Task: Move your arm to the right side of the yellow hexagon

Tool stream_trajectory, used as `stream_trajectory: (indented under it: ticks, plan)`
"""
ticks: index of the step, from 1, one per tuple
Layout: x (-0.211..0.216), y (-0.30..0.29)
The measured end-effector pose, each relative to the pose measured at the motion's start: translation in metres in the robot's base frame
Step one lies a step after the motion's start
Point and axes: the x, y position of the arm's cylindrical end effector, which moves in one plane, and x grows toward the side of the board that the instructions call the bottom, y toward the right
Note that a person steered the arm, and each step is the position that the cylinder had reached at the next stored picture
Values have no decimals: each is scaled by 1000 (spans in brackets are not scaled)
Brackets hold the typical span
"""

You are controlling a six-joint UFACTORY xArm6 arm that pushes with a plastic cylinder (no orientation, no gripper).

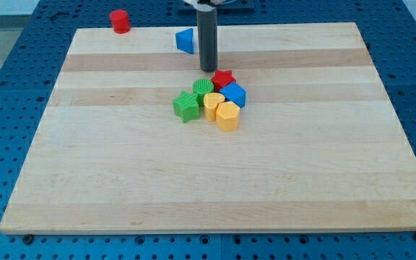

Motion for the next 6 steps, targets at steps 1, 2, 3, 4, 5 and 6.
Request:
stream_trajectory:
  ticks: [1, 2, 3, 4, 5, 6]
  plan:
    - [-29, 48]
    - [4, 107]
    - [48, 144]
    - [101, 142]
    - [111, 124]
    - [113, 82]
